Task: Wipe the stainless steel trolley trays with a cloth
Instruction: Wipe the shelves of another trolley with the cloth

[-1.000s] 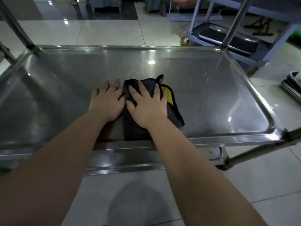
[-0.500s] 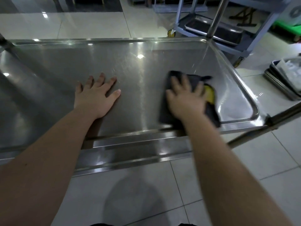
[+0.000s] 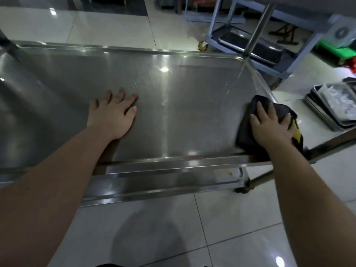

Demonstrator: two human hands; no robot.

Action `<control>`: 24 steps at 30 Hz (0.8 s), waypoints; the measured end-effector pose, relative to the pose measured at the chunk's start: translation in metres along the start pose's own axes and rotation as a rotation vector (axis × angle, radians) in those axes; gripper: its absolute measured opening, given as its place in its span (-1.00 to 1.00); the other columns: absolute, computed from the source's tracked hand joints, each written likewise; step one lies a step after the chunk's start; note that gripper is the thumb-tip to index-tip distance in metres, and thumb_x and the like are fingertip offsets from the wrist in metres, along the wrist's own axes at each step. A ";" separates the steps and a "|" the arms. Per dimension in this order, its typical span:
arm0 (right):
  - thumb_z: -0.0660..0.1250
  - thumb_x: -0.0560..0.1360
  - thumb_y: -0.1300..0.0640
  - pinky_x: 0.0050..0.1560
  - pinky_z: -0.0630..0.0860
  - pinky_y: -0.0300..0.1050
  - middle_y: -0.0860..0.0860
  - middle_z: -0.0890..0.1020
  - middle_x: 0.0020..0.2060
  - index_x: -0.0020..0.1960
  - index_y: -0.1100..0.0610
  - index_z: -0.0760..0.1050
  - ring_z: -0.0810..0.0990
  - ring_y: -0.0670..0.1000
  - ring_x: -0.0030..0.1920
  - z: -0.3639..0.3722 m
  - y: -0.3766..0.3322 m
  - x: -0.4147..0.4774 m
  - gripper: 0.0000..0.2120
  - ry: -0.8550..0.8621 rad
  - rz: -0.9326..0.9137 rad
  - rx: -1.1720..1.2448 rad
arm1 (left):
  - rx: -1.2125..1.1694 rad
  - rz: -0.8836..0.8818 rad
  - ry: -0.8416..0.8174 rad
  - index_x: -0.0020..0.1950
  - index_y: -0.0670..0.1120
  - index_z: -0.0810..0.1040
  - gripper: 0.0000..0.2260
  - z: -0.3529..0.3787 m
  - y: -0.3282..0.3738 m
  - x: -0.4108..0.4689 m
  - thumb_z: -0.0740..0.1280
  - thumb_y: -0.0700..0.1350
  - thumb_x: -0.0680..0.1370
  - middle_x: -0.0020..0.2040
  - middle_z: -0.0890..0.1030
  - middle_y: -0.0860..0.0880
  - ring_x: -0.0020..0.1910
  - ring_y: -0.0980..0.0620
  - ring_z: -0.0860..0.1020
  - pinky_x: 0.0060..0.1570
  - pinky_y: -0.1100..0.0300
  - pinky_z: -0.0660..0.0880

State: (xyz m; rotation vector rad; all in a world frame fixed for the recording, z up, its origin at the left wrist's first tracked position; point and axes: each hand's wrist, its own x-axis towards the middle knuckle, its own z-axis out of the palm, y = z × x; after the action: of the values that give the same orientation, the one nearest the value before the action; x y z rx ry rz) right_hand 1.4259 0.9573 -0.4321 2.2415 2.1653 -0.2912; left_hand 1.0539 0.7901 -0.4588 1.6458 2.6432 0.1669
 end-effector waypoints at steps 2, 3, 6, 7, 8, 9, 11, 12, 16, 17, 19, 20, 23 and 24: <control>-0.15 0.60 -0.25 0.45 -0.17 0.36 -0.15 -0.15 0.58 0.55 -0.28 -0.17 -0.21 0.31 0.53 0.007 -0.030 -0.017 -0.47 0.008 -0.016 -0.018 | 0.010 0.001 -0.007 0.54 0.29 0.04 -0.55 0.001 0.001 0.000 -0.08 0.18 0.63 0.60 0.04 0.07 0.56 -0.13 0.03 0.45 -0.23 0.01; -0.15 0.61 -0.25 0.44 -0.17 0.38 -0.15 -0.16 0.58 0.55 -0.27 -0.18 -0.21 0.33 0.53 0.013 -0.054 -0.029 -0.47 0.011 -0.073 -0.021 | 0.016 -0.003 -0.011 0.54 0.29 0.04 -0.56 0.001 0.000 0.000 -0.08 0.18 0.63 0.60 0.05 0.07 0.56 -0.13 0.03 0.45 -0.23 0.01; -0.15 0.60 -0.26 0.41 -0.19 0.42 -0.12 -0.15 0.58 0.56 -0.24 -0.16 -0.22 0.36 0.51 0.039 -0.140 -0.083 -0.46 0.029 -0.367 -0.008 | -0.019 -0.009 -0.035 0.54 0.27 0.09 -0.57 -0.001 -0.002 0.000 -0.05 0.15 0.65 0.60 0.06 0.06 0.56 -0.12 0.02 0.45 -0.21 -0.02; -0.15 0.60 -0.26 0.39 -0.21 0.43 -0.11 -0.14 0.58 0.56 -0.24 -0.15 -0.23 0.37 0.51 0.046 -0.166 -0.101 -0.45 0.027 -0.453 -0.006 | -0.107 -0.003 -0.016 0.54 0.24 0.14 -0.58 -0.001 -0.004 0.001 -0.01 0.10 0.66 0.59 0.09 0.05 0.56 -0.10 0.03 0.46 -0.17 -0.04; -0.16 0.60 -0.26 0.38 -0.23 0.44 -0.10 -0.14 0.58 0.56 -0.23 -0.15 -0.24 0.36 0.51 0.050 -0.185 -0.114 -0.45 0.021 -0.509 -0.008 | -0.277 0.002 0.018 0.53 0.19 0.22 -0.60 -0.002 -0.006 0.000 0.05 0.02 0.68 0.58 0.14 0.01 0.56 -0.09 0.05 0.48 -0.10 -0.05; -0.17 0.60 -0.26 0.38 -0.24 0.45 -0.09 -0.14 0.58 0.56 -0.23 -0.15 -0.24 0.36 0.51 0.053 -0.198 -0.121 -0.45 0.013 -0.531 -0.012 | -0.505 0.008 0.056 0.50 0.11 0.29 -0.61 -0.006 -0.011 -0.001 0.10 -0.11 0.68 0.56 0.20 -0.05 0.56 -0.09 0.08 0.50 0.02 -0.06; -0.16 0.60 -0.27 0.40 -0.21 0.45 -0.10 -0.14 0.58 0.56 -0.25 -0.15 -0.23 0.35 0.52 0.054 -0.207 -0.122 -0.45 0.004 -0.520 -0.012 | -0.785 0.035 0.154 0.47 -0.09 0.32 -0.59 -0.019 -0.040 -0.004 0.14 -0.34 0.64 0.51 0.27 -0.19 0.54 -0.13 0.14 0.46 0.27 -0.07; -0.15 0.60 -0.28 0.41 -0.20 0.44 -0.11 -0.14 0.58 0.55 -0.26 -0.15 -0.23 0.33 0.52 0.053 -0.206 -0.119 -0.46 0.005 -0.512 -0.010 | -0.743 0.021 0.189 0.47 -0.14 0.32 -0.59 -0.027 -0.065 -0.006 0.14 -0.37 0.62 0.50 0.28 -0.19 0.53 -0.14 0.15 0.43 0.31 -0.07; -0.15 0.59 -0.29 0.43 -0.16 0.41 -0.14 -0.14 0.58 0.54 -0.30 -0.16 -0.21 0.31 0.53 0.053 -0.204 -0.117 -0.47 -0.006 -0.487 -0.031 | -0.186 -0.181 0.073 0.53 0.11 0.25 -0.60 -0.042 -0.186 -0.034 0.10 -0.03 0.68 0.58 0.16 -0.01 0.56 -0.15 0.03 0.48 -0.05 -0.12; -0.15 0.59 -0.28 0.43 -0.16 0.41 -0.14 -0.15 0.58 0.53 -0.31 -0.17 -0.21 0.31 0.53 0.054 -0.208 -0.117 -0.47 -0.009 -0.466 -0.037 | -0.097 -0.238 0.005 0.54 0.17 0.20 -0.59 -0.043 -0.202 -0.045 0.04 0.08 0.67 0.59 0.12 0.02 0.57 -0.14 -0.01 0.47 -0.17 -0.14; -0.16 0.60 -0.27 0.42 -0.18 0.43 -0.13 -0.15 0.58 0.54 -0.30 -0.18 -0.23 0.33 0.52 0.055 -0.222 -0.118 -0.47 -0.018 -0.399 -0.036 | -0.033 -0.262 -0.061 0.55 0.23 0.11 -0.56 -0.041 -0.210 -0.055 -0.05 0.18 0.65 0.60 0.05 0.07 0.57 -0.12 -0.05 0.45 -0.27 -0.13; -0.17 0.60 -0.26 0.41 -0.20 0.44 -0.11 -0.15 0.58 0.54 -0.29 -0.18 -0.23 0.35 0.52 0.056 -0.235 -0.119 -0.47 -0.015 -0.366 -0.032 | -0.017 -0.246 -0.058 0.55 0.25 0.08 -0.55 -0.040 -0.209 -0.055 -0.07 0.19 0.65 0.60 0.03 0.09 0.57 -0.10 -0.04 0.44 -0.29 -0.11; -0.14 0.60 -0.24 0.38 -0.21 0.48 -0.07 -0.14 0.59 0.56 -0.23 -0.14 -0.23 0.39 0.50 0.067 -0.301 -0.142 -0.46 0.010 -0.351 -0.015 | -0.012 -0.222 -0.046 0.55 0.28 0.04 -0.57 -0.041 -0.204 -0.051 -0.10 0.16 0.66 0.60 0.00 0.13 0.57 -0.04 -0.02 0.44 -0.30 -0.09; -0.12 0.60 -0.23 0.37 -0.22 0.48 -0.05 -0.12 0.59 0.57 -0.21 -0.11 -0.22 0.40 0.50 0.073 -0.331 -0.158 -0.45 0.015 -0.393 -0.004 | -0.045 -0.236 -0.040 0.55 0.28 0.05 -0.58 -0.042 -0.206 -0.051 -0.10 0.14 0.67 0.60 0.02 0.14 0.57 -0.03 -0.01 0.45 -0.29 -0.11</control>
State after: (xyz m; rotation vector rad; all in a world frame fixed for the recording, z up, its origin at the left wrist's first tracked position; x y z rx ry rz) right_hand 1.0850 0.8056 -0.4414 1.8034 2.5983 -0.2719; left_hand 0.8896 0.6509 -0.4405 1.2970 2.7521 0.1841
